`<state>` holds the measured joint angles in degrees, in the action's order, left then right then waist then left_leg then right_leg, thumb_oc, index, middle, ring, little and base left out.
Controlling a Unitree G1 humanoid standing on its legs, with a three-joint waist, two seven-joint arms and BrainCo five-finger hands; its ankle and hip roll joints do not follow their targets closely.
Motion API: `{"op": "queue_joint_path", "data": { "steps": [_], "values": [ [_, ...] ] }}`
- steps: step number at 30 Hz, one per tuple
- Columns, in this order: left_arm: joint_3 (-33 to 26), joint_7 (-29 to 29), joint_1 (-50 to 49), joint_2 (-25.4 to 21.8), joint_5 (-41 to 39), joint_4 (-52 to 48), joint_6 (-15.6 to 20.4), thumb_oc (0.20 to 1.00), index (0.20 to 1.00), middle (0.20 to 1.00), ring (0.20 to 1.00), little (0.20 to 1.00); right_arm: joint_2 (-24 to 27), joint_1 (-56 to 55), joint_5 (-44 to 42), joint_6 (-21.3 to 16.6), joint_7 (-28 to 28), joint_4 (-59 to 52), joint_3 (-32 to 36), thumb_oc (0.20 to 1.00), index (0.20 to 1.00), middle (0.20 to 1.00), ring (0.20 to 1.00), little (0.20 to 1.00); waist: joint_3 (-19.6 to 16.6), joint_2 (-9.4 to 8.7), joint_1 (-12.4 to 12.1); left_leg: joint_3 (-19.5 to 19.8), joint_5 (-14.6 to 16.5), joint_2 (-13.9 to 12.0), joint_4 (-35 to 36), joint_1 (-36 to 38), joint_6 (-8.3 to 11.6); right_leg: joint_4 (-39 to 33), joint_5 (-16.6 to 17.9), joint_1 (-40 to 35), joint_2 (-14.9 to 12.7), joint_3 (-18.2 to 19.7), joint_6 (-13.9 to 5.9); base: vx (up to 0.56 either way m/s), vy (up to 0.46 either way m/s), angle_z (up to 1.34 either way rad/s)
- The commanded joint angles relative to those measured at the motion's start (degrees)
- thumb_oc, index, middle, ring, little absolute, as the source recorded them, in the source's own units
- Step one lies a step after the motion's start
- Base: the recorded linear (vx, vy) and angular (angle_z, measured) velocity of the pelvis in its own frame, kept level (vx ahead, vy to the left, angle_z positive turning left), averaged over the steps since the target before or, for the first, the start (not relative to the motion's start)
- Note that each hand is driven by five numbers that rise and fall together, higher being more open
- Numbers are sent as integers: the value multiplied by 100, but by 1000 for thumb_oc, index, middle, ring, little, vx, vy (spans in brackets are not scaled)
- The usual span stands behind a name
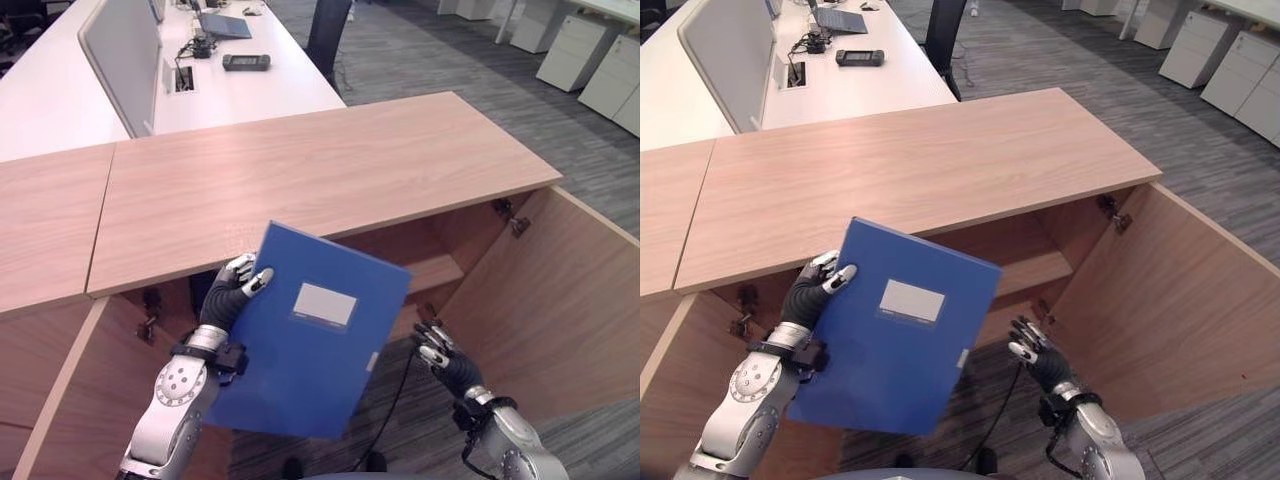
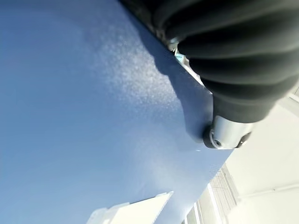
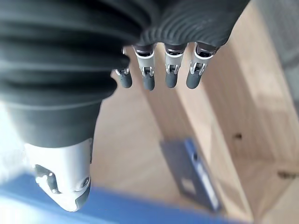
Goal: Put the empty folder in the office cabinet
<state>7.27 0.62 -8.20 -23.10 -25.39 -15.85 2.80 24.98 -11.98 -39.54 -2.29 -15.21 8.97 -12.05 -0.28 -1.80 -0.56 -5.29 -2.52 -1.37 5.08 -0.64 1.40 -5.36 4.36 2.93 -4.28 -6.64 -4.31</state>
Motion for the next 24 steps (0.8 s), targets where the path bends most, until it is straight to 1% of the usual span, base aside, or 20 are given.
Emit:
{"op": "queue_joint_path", "data": {
  "steps": [1,4,8,10,16,18,24],
  "values": [
    [51,38,606,-15,194,45,539,200,200,200,200,200,162,296,-216,-97,-269,-210,-133,1000,1000,1000,1000,1000,-218,-259,-71,77,405,20,-8,-75,146,36,-186,-39,-1,-181,-315,0,0,0],
    [137,9,739,0,282,85,559,200,200,200,200,200,215,414,-268,-37,-405,-404,-318,1000,1000,1000,1000,1000,-225,-270,-86,78,399,14,-8,-68,151,36,-195,-47,0,-193,-315,0,0,0],
    [119,-5,788,-15,413,113,592,200,200,200,200,200,279,386,-387,26,-562,-646,-322,1000,1000,1000,1000,1000,-234,-278,-90,76,396,8,-8,-68,160,36,-203,-49,2,-200,-314,0,0,0],
    [96,-40,822,19,537,162,615,200,200,200,200,200,330,283,-545,82,-728,-870,-276,1000,1000,1000,1000,1000,-246,-282,-68,65,400,4,-8,-57,168,36,-200,-47,3,-199,-317,0,0,0],
    [130,-42,885,49,584,212,637,200,200,200,200,200,372,289,-497,97,-792,-918,-283,1000,1000,1000,1000,1000,-268,-294,-52,53,402,-5,-8,-55,169,36,-199,-47,5,-198,-317,0,0,0],
    [184,-50,941,74,580,218,640,200,200,200,200,200,360,332,-499,97,-800,-935,-315,1000,1000,1000,1000,1000,-275,-296,-48,54,404,-7,-8,-53,166,36,-200,-49,4,-200,-316,0,0,0],
    [627,-15,1329,169,479,214,616,200,200,200,200,200,171,788,-520,36,-721,-889,-771,1000,1000,1000,1000,1000,-276,-300,-67,79,396,-21,-8,-59,161,36,-200,-33,5,-196,-305,0,0,0]
  ]
}}
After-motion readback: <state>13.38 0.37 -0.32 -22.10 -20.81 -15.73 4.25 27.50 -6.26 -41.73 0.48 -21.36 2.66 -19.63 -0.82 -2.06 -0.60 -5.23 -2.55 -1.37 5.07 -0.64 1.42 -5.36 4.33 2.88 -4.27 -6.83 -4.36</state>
